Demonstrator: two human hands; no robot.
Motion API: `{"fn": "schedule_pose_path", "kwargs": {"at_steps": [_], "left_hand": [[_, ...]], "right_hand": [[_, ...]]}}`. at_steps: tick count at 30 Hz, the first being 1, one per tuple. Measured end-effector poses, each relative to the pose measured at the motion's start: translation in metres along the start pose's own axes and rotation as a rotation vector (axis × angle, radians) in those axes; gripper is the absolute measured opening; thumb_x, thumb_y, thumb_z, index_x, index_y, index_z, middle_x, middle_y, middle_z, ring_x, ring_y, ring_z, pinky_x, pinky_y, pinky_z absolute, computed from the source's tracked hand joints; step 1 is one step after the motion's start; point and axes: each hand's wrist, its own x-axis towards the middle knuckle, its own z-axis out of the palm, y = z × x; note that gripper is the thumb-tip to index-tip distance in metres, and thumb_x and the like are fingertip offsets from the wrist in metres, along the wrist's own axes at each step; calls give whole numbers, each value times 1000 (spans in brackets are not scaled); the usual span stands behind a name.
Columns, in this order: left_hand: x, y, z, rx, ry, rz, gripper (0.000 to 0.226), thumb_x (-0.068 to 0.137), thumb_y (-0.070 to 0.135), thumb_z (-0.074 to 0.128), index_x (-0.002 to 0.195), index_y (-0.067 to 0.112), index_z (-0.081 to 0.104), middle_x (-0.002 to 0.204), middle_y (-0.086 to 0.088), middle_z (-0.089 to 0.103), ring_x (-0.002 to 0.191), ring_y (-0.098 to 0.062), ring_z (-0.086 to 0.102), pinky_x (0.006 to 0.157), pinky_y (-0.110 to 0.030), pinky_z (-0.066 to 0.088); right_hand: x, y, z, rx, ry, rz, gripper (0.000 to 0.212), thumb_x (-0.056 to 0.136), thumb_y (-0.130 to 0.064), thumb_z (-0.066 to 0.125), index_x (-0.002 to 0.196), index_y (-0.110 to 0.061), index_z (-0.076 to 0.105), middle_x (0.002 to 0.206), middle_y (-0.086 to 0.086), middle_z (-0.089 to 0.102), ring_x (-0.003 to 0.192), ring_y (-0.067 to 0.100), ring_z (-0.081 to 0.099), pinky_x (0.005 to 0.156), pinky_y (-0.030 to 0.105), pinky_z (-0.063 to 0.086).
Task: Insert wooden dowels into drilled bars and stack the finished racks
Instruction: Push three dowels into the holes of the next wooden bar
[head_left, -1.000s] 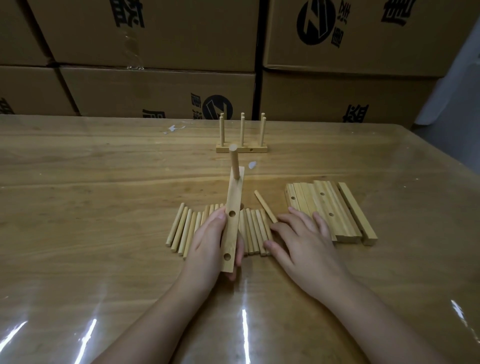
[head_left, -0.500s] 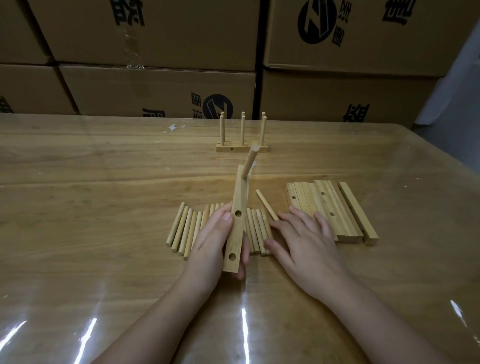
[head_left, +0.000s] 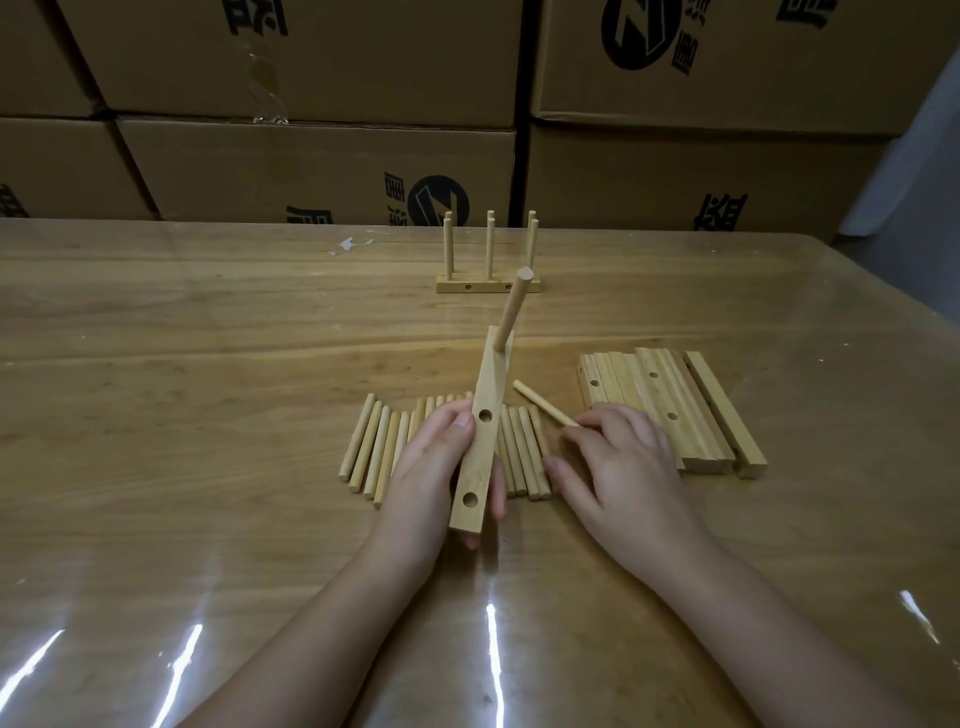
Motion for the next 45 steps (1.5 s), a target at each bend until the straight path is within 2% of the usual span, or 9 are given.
{"fn": "schedule_pose_path", "kwargs": {"at_steps": [4,7,11,19,24,29,34,39,45], "left_hand": [[1,-1,0,-6,-6,7,40,91,41,38,117,15,53,53,-8,58,37,-14,48,33,-20,37],[1,-2,1,-14,-28,9,36,91,44,39,118,24,52,58,-6,61,40,-14,52,36,-21,40],[2,-4,0,-12,-12,24,32,92,46,39,118,32,54,60,-6,63,44,-15,54,37,-23,42],[2,-5,-1,-14,-8,18,35,92,46,41,119,30,54,60,-6,62,44,-14,55,37,-21,42],[2,-3,1,-14,-6,17,39,91,44,41,122,24,52,57,-6,61,42,-13,53,36,-22,41],[2,-2,0,-16,-28,15,31,90,47,42,112,34,59,58,-7,61,42,-15,52,37,-22,41],[2,-2,0,-42,-3,12,27,86,50,51,108,39,61,59,-5,62,45,-15,55,36,-21,40],[4,-4,1,-18,84,-3,41,75,53,53,113,39,56,60,0,60,52,-11,56,38,-22,38],[6,-1,2,-50,192,35,46,87,38,37,130,22,44,56,-1,53,42,-12,46,37,-22,36]], "right_hand": [[0,1,-2,44,188,36,15,80,-17,70,93,-9,70,96,4,62,97,23,57,87,37,45],[-1,3,-4,88,275,67,14,73,-5,74,85,-8,67,87,6,60,79,21,59,73,33,48],[0,4,-1,47,257,86,22,74,-14,75,93,-11,65,92,4,59,84,20,58,78,34,43],[0,6,1,-113,128,148,38,82,-34,64,116,-16,63,108,4,51,102,21,46,86,35,37],[0,5,3,-165,94,123,37,84,-50,53,103,-21,66,115,1,49,110,18,42,89,36,32],[-2,4,4,-119,108,112,23,83,-42,58,84,-19,64,110,1,50,108,18,45,87,36,31],[-1,4,-2,224,324,152,13,83,-29,61,84,-16,61,95,-4,53,90,10,50,82,30,29],[1,0,-7,812,366,230,10,83,-20,67,86,-22,57,81,-9,60,78,1,58,68,14,47],[0,1,-9,977,402,203,19,77,-15,72,84,-27,59,84,-14,62,79,4,59,72,16,48]]}}
